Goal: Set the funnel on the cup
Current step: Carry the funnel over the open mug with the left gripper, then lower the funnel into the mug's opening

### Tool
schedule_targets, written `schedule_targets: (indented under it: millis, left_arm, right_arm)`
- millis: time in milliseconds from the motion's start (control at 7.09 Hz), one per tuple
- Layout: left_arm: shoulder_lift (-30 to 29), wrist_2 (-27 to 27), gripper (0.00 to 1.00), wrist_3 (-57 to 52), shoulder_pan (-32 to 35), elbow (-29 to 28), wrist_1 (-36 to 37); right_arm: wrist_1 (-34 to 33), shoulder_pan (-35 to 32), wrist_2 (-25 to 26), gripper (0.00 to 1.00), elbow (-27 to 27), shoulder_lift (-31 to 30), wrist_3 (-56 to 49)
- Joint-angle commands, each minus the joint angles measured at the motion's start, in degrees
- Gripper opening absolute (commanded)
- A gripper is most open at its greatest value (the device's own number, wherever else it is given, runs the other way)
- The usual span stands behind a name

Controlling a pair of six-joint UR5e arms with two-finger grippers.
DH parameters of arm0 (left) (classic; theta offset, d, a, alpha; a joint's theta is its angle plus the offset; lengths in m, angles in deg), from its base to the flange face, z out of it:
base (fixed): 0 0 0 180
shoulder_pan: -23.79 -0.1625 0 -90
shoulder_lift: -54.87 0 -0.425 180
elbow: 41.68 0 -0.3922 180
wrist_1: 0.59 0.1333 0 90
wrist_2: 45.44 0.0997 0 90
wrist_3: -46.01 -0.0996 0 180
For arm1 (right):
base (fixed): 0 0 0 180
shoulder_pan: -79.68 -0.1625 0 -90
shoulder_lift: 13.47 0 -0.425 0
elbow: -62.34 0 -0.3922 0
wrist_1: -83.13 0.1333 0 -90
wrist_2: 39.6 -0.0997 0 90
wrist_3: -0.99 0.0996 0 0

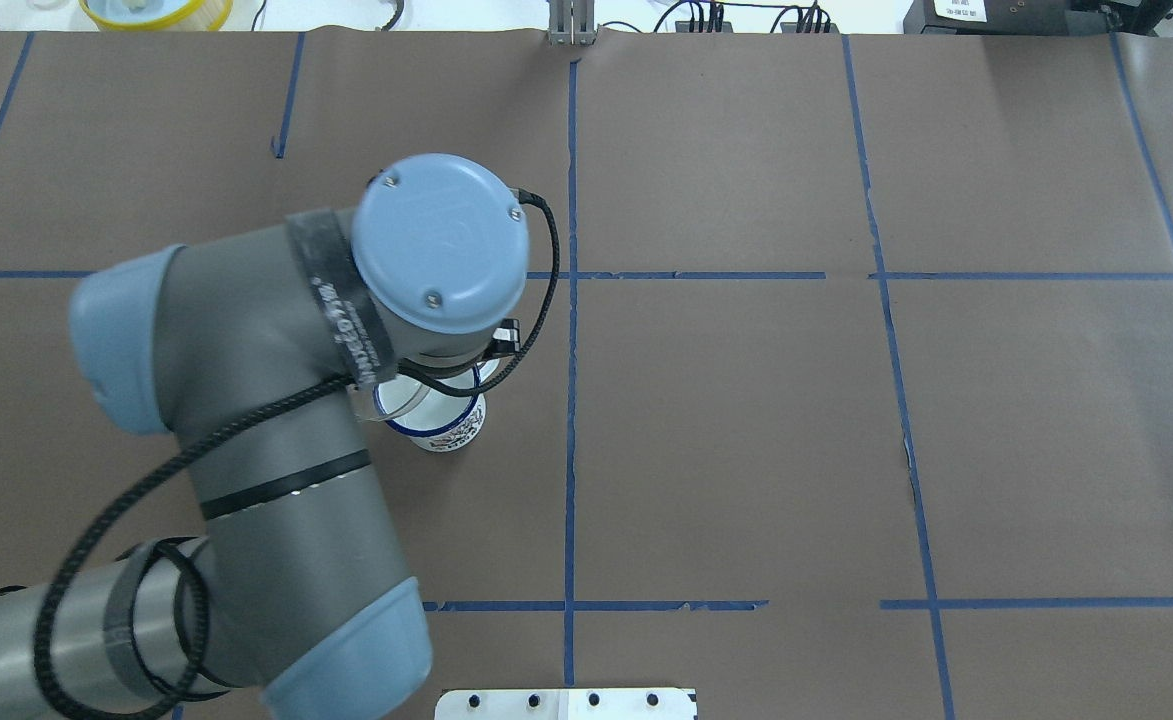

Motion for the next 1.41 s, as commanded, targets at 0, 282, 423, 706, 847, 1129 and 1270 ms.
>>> schedule_targets:
  millis: [0, 282, 423, 706, 847, 1129, 1270]
  left_arm:
    - [-1.34, 3.22, 0.0, -1.28, -1.99, -3.94, 0.48]
    - [-1.16, 3.49, 0.0, -4.0, -2.08, -5.17, 0.4]
    - [-0.9, 3.49, 0.0, -4.18, -2.16, -5.44, 0.05]
    - [-0.63, 3.4, 0.0, -4.53, -2.69, -6.32, -0.65]
    - [-0.46, 3.4, 0.0, -4.53, -2.78, -7.45, -2.31]
    - [-0.11, 4.8, 0.06, -4.27, -4.26, -8.69, -4.17]
    - [1.46, 4.98, 0.99, -4.09, -4.8, -8.78, -6.7]
  right_arm:
    - [0.0, 0.0, 0.0, 1.0, 0.0, 0.0, 0.0]
    - [0.0, 0.0, 0.0, 1.0, 0.0, 0.0, 0.0]
    - [0.0, 0.0, 0.0, 1.0, 0.0, 0.0, 0.0]
    - [0.0, 0.0, 0.0, 1.0, 0.0, 0.08, 0.0]
    - [0.0, 0.0, 0.0, 1.0, 0.0, 0.0, 0.0]
    - [0.0, 0.0, 0.0, 1.0, 0.0, 0.08, 0.0]
    - [0.0, 0.0, 0.0, 1.0, 0.0, 0.0, 0.0]
